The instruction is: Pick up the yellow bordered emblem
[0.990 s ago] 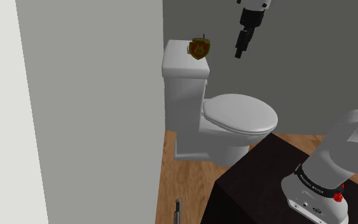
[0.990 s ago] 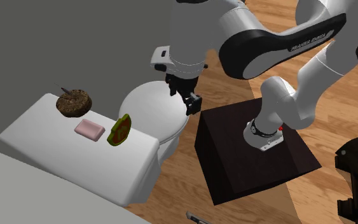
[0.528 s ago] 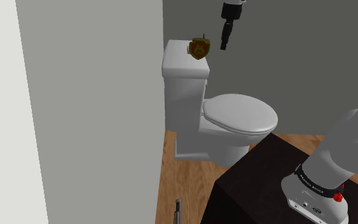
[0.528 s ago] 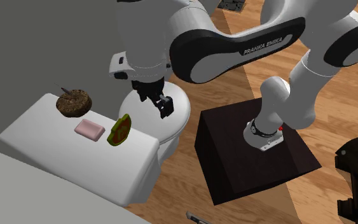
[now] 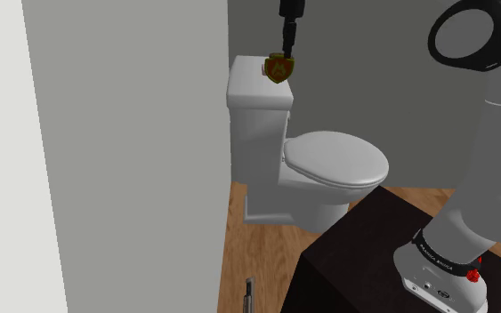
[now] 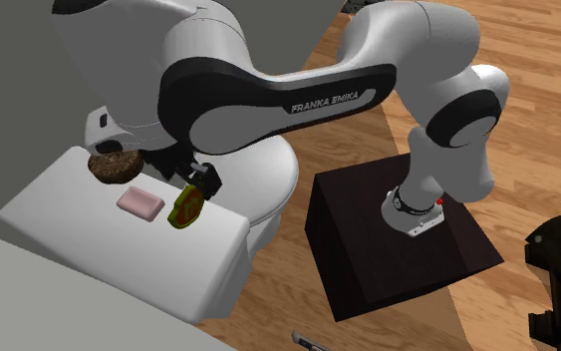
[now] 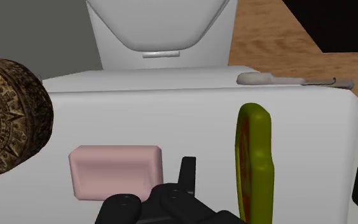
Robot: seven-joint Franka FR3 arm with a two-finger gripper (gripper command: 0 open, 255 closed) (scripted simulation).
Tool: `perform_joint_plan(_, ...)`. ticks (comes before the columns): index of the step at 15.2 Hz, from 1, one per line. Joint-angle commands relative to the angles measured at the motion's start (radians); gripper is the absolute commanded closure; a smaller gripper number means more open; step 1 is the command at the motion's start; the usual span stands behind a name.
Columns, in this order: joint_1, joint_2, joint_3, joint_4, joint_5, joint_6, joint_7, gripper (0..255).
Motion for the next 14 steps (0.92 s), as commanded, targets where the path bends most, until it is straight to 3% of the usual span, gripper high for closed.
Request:
perform_joint_plan(1,0.001,0.074,0.009,0.116,0.004,-0.047,-0.031,0)
perform_joint_plan(8,0.007,0.011,0.010,-0.087,-0.001,0.092,-0.027,0)
perform_joint_plan(10,0.007,0.011,0.010,-0.087,-0.001,0.092,-0.027,0)
perform_joint_plan(11,0.006,0.014,0.009,-0.082,-0.001,0.090,-0.028,255)
perform_joint_plan(14,0.006,0.013,0.009,-0.083,-0.001,0.091,-0.029,255)
